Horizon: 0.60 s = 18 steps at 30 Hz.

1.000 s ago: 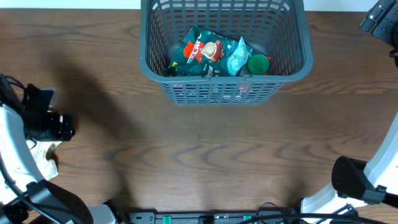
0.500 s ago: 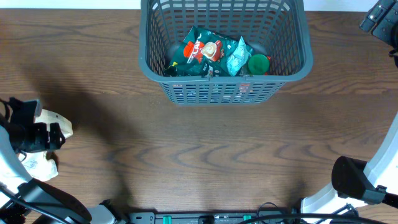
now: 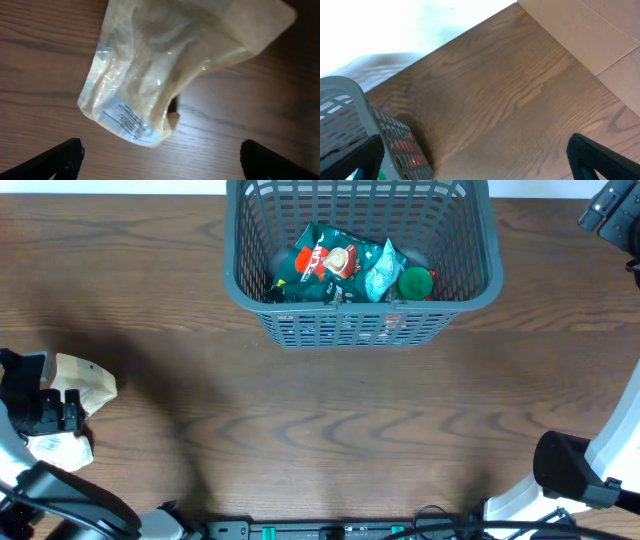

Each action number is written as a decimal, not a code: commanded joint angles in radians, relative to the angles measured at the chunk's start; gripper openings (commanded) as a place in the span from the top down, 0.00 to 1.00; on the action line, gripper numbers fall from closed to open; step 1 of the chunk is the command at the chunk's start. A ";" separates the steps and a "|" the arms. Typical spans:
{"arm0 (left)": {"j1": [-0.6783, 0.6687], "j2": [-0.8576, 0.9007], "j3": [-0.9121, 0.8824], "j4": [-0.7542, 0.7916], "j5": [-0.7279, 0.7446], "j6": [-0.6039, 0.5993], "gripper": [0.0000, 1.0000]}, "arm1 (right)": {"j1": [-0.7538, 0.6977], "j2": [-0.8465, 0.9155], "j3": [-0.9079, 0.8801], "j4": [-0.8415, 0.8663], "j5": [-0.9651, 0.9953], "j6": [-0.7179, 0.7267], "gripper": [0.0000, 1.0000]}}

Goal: Pack container
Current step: 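Grasp the beige translucent pouch with the left gripper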

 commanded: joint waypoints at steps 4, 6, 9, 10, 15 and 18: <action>0.006 0.120 -0.016 0.024 -0.010 0.026 0.01 | -0.001 -0.002 0.000 -0.001 0.000 0.014 0.01; 0.006 0.150 -0.016 0.043 -0.008 0.026 0.01 | -0.001 -0.002 0.000 -0.001 0.001 0.014 0.01; 0.006 0.190 -0.016 0.080 -0.009 0.029 0.02 | -0.001 -0.002 0.000 -0.001 0.000 0.014 0.01; 0.006 0.206 -0.016 0.093 -0.009 0.034 0.01 | -0.001 -0.002 0.000 -0.001 0.001 0.014 0.01; 0.006 0.292 -0.016 0.128 -0.008 0.045 0.01 | -0.001 -0.002 0.000 -0.001 0.000 0.014 0.01; 0.000 0.343 -0.016 0.140 -0.008 0.043 0.01 | -0.001 -0.002 0.000 -0.001 0.000 0.014 0.01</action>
